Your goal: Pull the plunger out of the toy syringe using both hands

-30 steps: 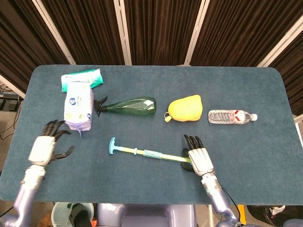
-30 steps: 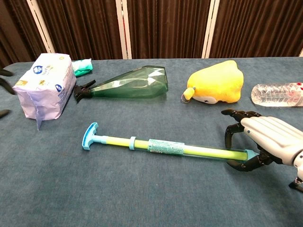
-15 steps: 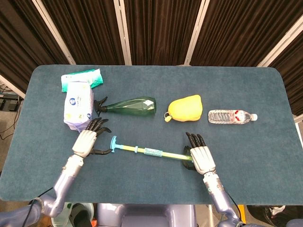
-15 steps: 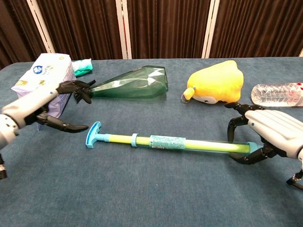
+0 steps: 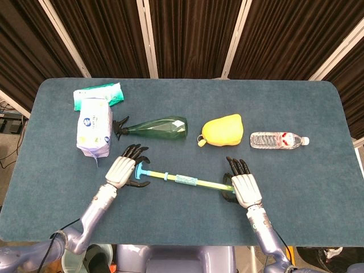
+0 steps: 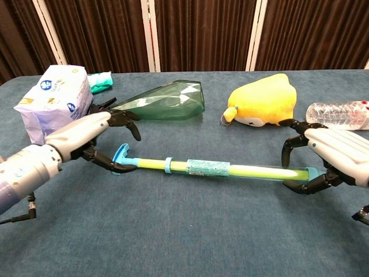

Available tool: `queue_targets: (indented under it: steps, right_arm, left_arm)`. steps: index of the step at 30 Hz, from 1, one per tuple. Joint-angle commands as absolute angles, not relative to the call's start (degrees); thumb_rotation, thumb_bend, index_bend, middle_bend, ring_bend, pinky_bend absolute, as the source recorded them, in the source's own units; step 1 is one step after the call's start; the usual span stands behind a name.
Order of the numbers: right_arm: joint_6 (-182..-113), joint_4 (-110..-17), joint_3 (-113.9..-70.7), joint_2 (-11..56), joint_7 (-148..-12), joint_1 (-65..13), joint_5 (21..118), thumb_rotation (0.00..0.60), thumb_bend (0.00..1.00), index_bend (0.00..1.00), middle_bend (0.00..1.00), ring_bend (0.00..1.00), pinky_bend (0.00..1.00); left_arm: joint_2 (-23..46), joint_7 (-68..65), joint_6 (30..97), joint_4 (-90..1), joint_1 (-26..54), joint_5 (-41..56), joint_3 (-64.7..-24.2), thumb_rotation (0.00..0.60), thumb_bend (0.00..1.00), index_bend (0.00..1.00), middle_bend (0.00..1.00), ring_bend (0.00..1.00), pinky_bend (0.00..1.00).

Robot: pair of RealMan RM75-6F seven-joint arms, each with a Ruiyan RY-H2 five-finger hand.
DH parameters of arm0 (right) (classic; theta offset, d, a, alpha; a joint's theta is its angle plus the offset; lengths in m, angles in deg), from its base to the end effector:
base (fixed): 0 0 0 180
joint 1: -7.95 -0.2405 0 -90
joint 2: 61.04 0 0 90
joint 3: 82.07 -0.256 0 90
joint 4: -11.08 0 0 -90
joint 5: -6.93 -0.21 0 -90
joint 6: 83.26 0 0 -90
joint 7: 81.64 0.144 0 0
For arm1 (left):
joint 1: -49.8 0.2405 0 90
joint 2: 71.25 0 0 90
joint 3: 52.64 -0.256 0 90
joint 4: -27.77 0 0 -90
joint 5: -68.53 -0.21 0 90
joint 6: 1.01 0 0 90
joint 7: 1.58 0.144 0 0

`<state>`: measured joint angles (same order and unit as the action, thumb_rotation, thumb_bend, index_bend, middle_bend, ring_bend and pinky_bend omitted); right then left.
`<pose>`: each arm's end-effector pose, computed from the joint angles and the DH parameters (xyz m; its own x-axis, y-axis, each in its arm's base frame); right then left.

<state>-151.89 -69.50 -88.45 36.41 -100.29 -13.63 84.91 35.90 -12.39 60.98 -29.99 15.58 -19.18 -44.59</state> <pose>-0.2140 -0.2552 -0.0380 0.3611 -0.1899 0.9130 -0.9217 -0.2218 0.3184 -0.1820 0.3152 -0.0825 0.1950 0.2675 0.9436 0.9121 -0.4033 -0.0741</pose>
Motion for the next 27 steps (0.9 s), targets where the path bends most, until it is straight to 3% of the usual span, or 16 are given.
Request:
queue_targets:
  steps: [1,6,19,27]
  right_arm:
    - [-152.1,-69.7,-88.5,36.0,-100.1,-13.6,85.0,0.6,0.39,0.61,0.04,0.0,0.0]
    - [-152.4,-70.4,-88.6,35.1,-99.6,-13.5,85.2,0.6,0.39,0.61,0.04,0.0,0.0]
    - [-153.4,-71.6,-88.6,32.9,-98.5,-13.2,85.5,0.6,0.39,0.61,0.04,0.0,0.0]
    - [-153.8,-71.9,-88.9,31.9,-98.2,-13.0,85.2,0.6,0.39,0.61,0.04,0.0,0.0]
  left_arm:
    - [37.5,-9.7,59.3,-28.3,14.1,-18.5,-44.3,0.6,0.18,0.36,0.1,0.0,0.0]
    - [39.5,-7.4,58.9,-26.2,13.3,-17.5,-44.0,0.6,0.24,0.38,0.11,0.0,0.0]
    - [43.8,-4.0,55.0,-19.9,11.2,-15.0,-44.1,0.6,0.28,0.44,0.11,0.0,0.0]
    - [45.2,-4.1,56.9,-18.2,10.8,-14.9,-43.7,0.6,0.47,0.69,0.18,0.01,0.0]
